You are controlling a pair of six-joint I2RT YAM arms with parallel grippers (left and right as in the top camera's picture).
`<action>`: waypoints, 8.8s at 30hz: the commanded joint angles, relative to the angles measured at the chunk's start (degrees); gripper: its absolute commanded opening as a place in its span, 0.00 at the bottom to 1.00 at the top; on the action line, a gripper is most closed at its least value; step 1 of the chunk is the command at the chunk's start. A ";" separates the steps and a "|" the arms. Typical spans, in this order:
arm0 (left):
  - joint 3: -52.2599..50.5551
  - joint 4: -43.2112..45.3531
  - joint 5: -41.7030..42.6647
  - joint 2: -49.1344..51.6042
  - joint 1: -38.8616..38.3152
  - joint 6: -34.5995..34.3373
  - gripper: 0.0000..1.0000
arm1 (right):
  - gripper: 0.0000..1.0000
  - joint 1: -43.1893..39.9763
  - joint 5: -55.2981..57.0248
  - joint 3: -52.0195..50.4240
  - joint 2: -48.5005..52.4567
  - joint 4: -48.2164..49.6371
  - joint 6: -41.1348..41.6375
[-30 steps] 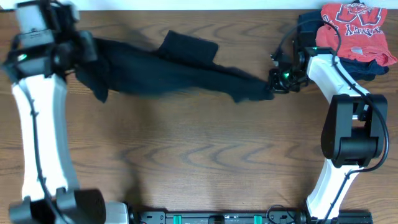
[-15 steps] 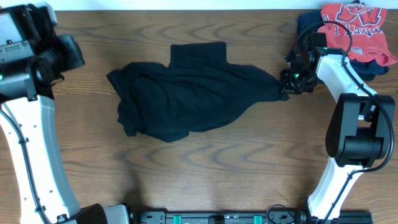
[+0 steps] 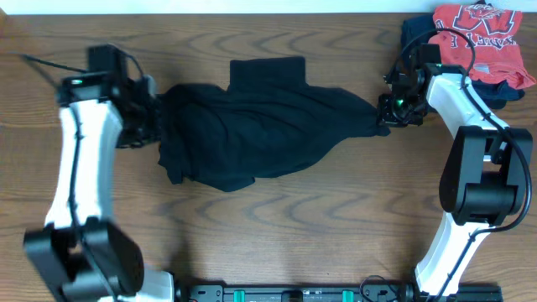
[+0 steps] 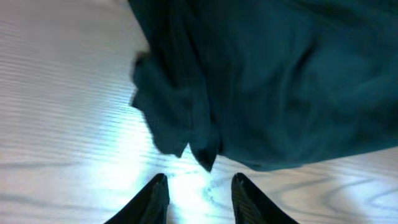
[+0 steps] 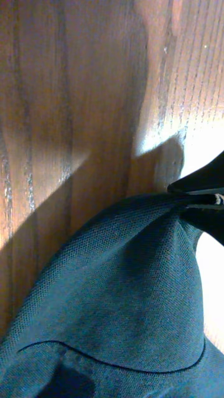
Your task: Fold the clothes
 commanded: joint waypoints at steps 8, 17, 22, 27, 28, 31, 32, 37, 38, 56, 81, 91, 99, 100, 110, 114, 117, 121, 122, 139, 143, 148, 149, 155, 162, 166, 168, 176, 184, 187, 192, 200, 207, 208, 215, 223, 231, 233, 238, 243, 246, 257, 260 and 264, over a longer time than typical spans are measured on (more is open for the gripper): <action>-4.66 9.77 0.33 10.71 -1.22 2.25 0.46 | 0.01 0.20 0.52 -0.04 0.59 0.00 -0.85; -4.66 15.02 -2.36 16.28 -1.20 2.21 0.06 | 0.01 0.20 0.52 -0.04 0.59 0.04 -1.31; 0.02 12.13 -6.69 15.69 -0.83 1.07 0.06 | 0.01 0.22 0.52 -0.04 0.59 0.07 -1.29; 10.80 5.90 -12.02 13.75 0.85 0.68 0.06 | 0.01 0.22 0.52 -0.04 0.59 -0.02 -1.29; 13.14 5.14 -13.38 13.29 1.40 0.68 0.06 | 0.01 0.22 0.52 -0.04 0.59 -0.11 -1.29; 18.56 4.11 -16.50 12.31 2.95 0.70 0.06 | 0.01 0.22 0.52 -0.04 0.59 -0.24 -1.29; 19.93 4.11 -17.18 12.22 3.54 0.70 0.06 | 0.01 0.22 0.52 -0.04 0.59 -0.24 -1.29; 22.14 7.61 -17.62 12.24 6.67 0.72 0.06 | 0.01 0.22 0.52 -0.04 0.59 -0.17 -1.27; 22.05 9.03 -17.92 12.39 7.28 0.70 0.06 | 0.01 0.22 0.52 -0.07 0.59 -0.15 -1.27; 22.05 11.28 -19.58 11.10 5.88 -2.80 0.98 | 0.01 0.22 0.48 -0.04 0.59 -0.22 -1.27; -16.81 7.87 -5.01 3.21 -20.11 -9.79 0.98 | 0.01 0.22 0.09 -0.04 0.59 -0.46 -1.27; -27.08 21.94 -11.61 3.48 -20.87 -11.41 0.83 | 0.01 0.33 0.09 -0.04 0.59 -0.57 -1.27; -28.22 26.69 -14.97 3.48 -20.87 -12.04 0.79 | 0.01 0.46 0.09 -0.04 0.59 -0.57 -1.29; -28.22 27.23 -14.95 3.48 -20.87 -12.04 0.79 | 0.01 0.46 0.09 -0.04 0.59 -0.57 -1.29; -28.22 29.49 -14.95 3.48 -20.87 -12.02 0.36 | 0.01 0.55 0.09 -0.04 0.59 -0.24 -1.27; -27.98 29.68 -15.02 3.32 -20.68 -12.04 0.06 | 0.01 0.55 0.07 -0.04 0.59 0.09 -1.29; -25.53 25.68 -14.99 2.03 -19.15 -12.96 0.06 | 0.01 0.50 -1.16 0.33 0.15 -0.42 -1.31; -18.97 15.17 -17.53 -3.08 -15.34 -13.14 0.06 | 0.01 0.42 -4.94 3.08 -2.84 -2.51 -2.21; -16.85 12.35 -18.60 -4.87 -14.19 -13.16 0.06 | 0.01 0.42 -5.44 4.55 -4.02 -3.52 -2.21; 9.42 9.07 -25.33 -29.64 -0.35 -11.28 0.06 | 0.01 -0.07 -0.48 32.41 -21.66 -17.68 -2.32; 14.67 8.94 -25.24 -32.06 -0.35 -11.32 0.06 | 0.01 -0.70 -0.48 37.05 -24.98 -20.81 -2.32; 19.04 7.72 -25.27 -34.73 -0.35 -11.32 0.06 | 0.01 -1.92 0.57 40.76 -29.27 -24.72 -3.30; 19.34 7.56 -25.27 -35.06 -0.35 -11.34 0.06 | 0.01 -2.12 0.85 40.98 -29.99 -24.92 -3.28; 19.43 7.28 -25.24 -34.27 -0.35 -11.30 0.06 | 0.01 -2.91 2.05 41.16 -33.11 -22.88 -3.28; 19.43 8.22 -23.08 -24.28 -0.33 -10.43 0.06 | 0.01 -2.78 1.18 41.16 -27.52 -19.32 -5.22; 19.43 12.22 -22.62 -15.61 -0.35 -9.33 0.06 | 0.01 -1.99 -1.22 41.16 -21.46 -13.84 -6.60; 19.43 15.02 -21.81 -11.17 -0.33 -9.09 0.06 | 0.01 -1.07 -1.20 41.16 -17.92 -9.22 -6.58; 22.36 30.14 -21.90 -0.76 -0.31 -4.61 0.06 | 0.01 0.59 -2.10 41.38 -11.23 10.25 -3.15; 31.85 34.88 -19.74 -0.83 -0.39 -3.54 0.06 | 0.01 -0.50 -2.05 47.28 -11.21 13.99 -2.64; 32.74 34.40 -16.87 -0.90 -0.39 -3.54 0.06 | 0.01 -0.76 -2.05 47.63 -11.21 12.24 -3.17; 32.13 26.10 -14.23 -0.35 -0.39 -3.58 0.06 | 0.01 -0.52 -2.08 47.60 -9.57 5.62 -6.38; 32.09 3.02 -14.21 5.20 -0.35 -3.82 0.06 | 0.01 0.87 -3.23 47.56 -4.11 -9.90 -8.46; 32.04 -13.64 -11.26 6.91 -0.35 -5.11 0.06 | 0.01 0.92 -3.34 47.52 -3.32 -23.17 -8.81; 32.04 -15.82 -11.23 6.88 -0.35 -5.77 0.06 | 0.01 0.92 -3.34 47.52 -3.32 -25.11 -8.81; 30.32 -27.17 -11.28 6.84 -0.35 -5.95 0.06 | 0.01 0.92 -4.90 47.52 -3.32 -35.89 -8.79; 18.95 -29.35 -11.28 2.99 -0.35 -8.37 0.06 | 0.02 0.83 -0.94 47.43 -3.37 -46.97 -8.81; 2.54 -24.79 -11.23 -6.40 -0.35 -12.74 0.06 | 0.02 1.64 -1.79 40.30 -5.88 -47.32 -7.67; -0.83 -24.04 -11.23 -8.55 -0.35 -13.70 0.07 | 0.02 1.70 -1.79 37.40 -6.88 -47.30 -7.67; -8.44 -21.07 -10.73 -11.96 -0.35 -16.31 0.07 | 0.02 1.62 -1.27 27.15 -10.43 -44.72 -7.23; -15.10 -17.55 -7.37 -12.04 -0.35 -16.33 0.06 | 0.02 1.62 -0.46 14.34 -14.21 -38.97 -5.01; -18.80 -15.19 -7.39 -12.04 -0.35 -17.09 0.06 | 0.02 1.62 -0.48 7.17 -16.09 -35.26 -3.96; -24.65 -5.11 -7.43 -12.04 -0.35 -21.05 0.06 | 0.01 1.73 -0.15 -3.28 -17.09 -24.28 -2.49; -25.73 -1.66 -7.50 -11.98 -0.33 -21.22 0.06 | 0.01 1.73 -1.03 -3.28 -17.09 -21.31 -2.51; -25.92 0.87 -11.30 -11.98 -0.33 -22.84 0.06 | 0.01 1.73 -0.98 -3.28 -17.09 -17.29 -2.51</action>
